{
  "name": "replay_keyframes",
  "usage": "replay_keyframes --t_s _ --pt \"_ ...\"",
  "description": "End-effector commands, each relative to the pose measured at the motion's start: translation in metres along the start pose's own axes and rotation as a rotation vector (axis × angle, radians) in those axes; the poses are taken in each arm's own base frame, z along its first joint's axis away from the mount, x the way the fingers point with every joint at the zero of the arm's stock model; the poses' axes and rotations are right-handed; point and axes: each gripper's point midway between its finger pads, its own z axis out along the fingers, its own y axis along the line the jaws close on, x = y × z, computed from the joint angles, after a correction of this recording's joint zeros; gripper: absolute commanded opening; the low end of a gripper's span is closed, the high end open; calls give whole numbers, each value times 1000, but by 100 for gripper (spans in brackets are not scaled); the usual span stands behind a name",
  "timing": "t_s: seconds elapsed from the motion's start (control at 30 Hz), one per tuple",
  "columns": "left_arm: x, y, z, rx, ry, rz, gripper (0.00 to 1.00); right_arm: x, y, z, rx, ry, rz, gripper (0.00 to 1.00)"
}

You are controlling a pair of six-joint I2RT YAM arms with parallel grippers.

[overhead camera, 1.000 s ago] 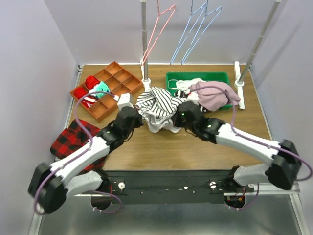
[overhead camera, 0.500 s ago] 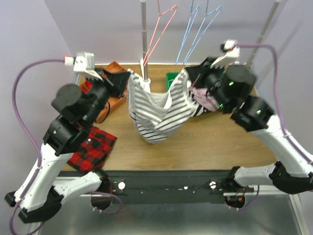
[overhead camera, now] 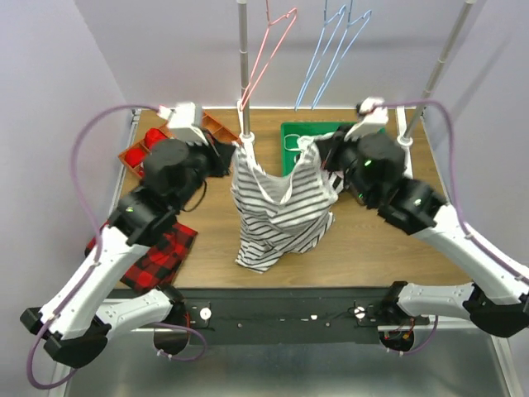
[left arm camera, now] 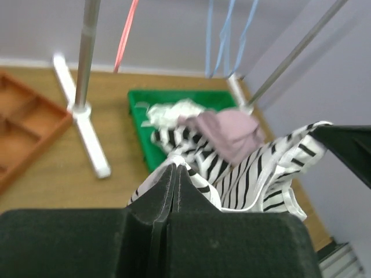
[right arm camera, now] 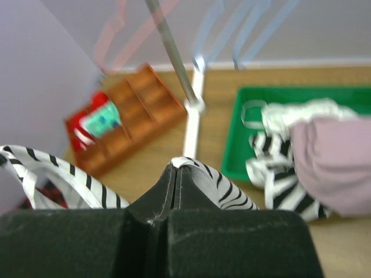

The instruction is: Place the tank top on the hanger

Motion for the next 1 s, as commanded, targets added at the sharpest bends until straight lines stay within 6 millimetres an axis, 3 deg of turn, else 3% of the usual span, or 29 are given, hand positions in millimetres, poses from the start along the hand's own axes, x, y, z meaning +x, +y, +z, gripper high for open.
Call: replay_keyframes --t_s 0.0,0.03,0.07,0.1,0.13,0.17,0.2,0.27,0.3,0.37,0.4,0.57,0.6,0.67,0.7,0.77,0.8,0.83,0.87,0.9,0.93,0.97 --pt "133 56 10 -118 244 -26 0 121 -54 -4 164 175 35 1" --pt "157 58 8 -98 287 -66 0 147 -64 -7 184 214 45 1" --pt "172 59 11 -78 293 -88 4 203 -87 -14 230 306 12 1" --pt "219 79 6 -109 374 -95 7 218 -90 -18 232 314 69 3" --pt "233 80 3 -100 393 -132 11 235 -98 -22 251 336 83 4" --pt "241 79 2 -75 397 -152 19 265 -113 -31 277 387 71 8" --pt "257 88 -3 -92 423 -155 26 271 -111 -33 267 395 98 26" --pt "257 92 -8 -103 415 -149 52 273 -113 -36 265 398 108 48" --pt "247 89 -7 -101 397 -141 54 269 -114 -37 274 395 103 63" --pt "236 90 -12 -113 398 -95 59 259 -113 -37 283 388 86 70" --pt "217 86 -10 -114 359 -83 60 254 -116 -40 299 398 57 74" --pt "165 76 -18 -118 268 -40 64 198 -95 -43 238 354 66 74" --pt "142 66 -18 -97 222 -36 65 191 -89 -43 201 349 44 74" --pt "118 66 -11 -128 171 13 65 171 -80 -43 160 317 52 74" --pt "85 54 -9 -116 106 19 64 166 -74 -43 131 315 46 74" --pt "61 48 9 -124 70 87 65 157 -63 -42 97 318 53 74" --pt "27 35 13 -105 1 95 65 165 -60 -41 89 357 41 74" --pt "24 35 31 -117 10 118 65 168 -59 -41 85 374 42 74" --pt "8 32 40 -90 -12 165 66 172 -57 -41 76 394 42 74" --pt "-23 18 44 -47 -64 179 67 182 -57 -43 69 423 41 74" --pt "-20 21 66 -48 -36 205 67 191 -54 -44 53 455 49 74" --pt "-33 26 77 -47 -58 251 67 198 -52 -46 41 482 48 74"
